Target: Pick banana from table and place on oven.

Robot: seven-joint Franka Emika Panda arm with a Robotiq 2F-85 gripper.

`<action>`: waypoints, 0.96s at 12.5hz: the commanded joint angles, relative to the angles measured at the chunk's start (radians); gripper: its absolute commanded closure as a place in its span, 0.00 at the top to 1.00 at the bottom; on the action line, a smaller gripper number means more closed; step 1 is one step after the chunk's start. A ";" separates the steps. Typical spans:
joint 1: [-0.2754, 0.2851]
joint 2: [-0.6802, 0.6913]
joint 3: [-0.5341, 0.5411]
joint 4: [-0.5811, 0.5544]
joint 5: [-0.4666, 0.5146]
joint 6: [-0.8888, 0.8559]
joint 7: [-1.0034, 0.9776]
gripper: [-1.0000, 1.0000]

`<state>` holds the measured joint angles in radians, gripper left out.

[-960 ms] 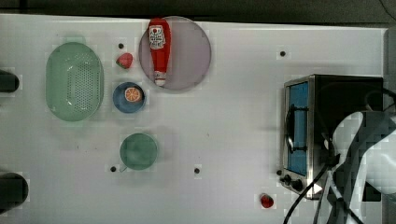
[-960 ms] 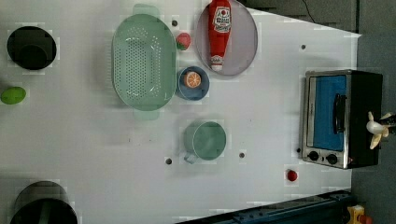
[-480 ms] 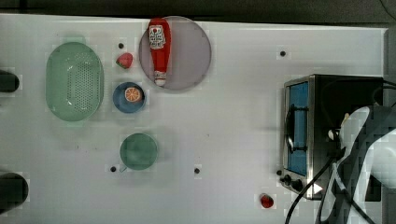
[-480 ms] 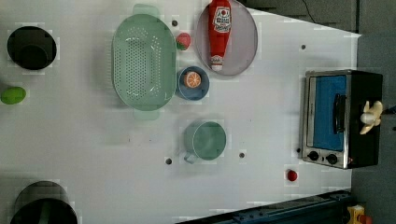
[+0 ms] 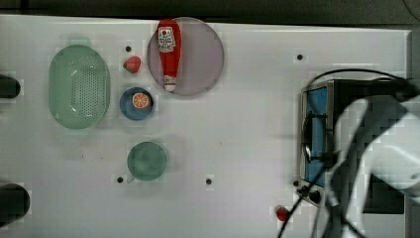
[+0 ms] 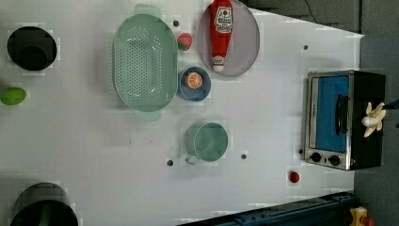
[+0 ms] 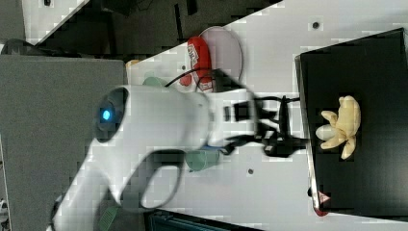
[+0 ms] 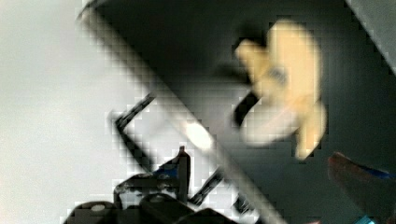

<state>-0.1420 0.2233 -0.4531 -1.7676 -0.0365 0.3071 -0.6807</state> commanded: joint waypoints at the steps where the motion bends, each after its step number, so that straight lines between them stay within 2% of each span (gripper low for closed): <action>1: 0.083 -0.159 0.083 0.018 0.015 -0.110 0.176 1.00; 4: 0.119 -0.279 0.201 -0.001 0.015 -0.191 0.511 1.00; 7: 0.136 -0.387 0.341 -0.068 0.012 -0.198 0.833 1.00; 9: 0.136 -0.441 0.415 -0.108 0.011 -0.199 0.931 1.00; 12: 0.136 -0.488 0.459 -0.133 0.012 -0.234 0.947 1.00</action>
<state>0.0356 -0.3086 0.0572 -1.8633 -0.0266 0.1160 0.1566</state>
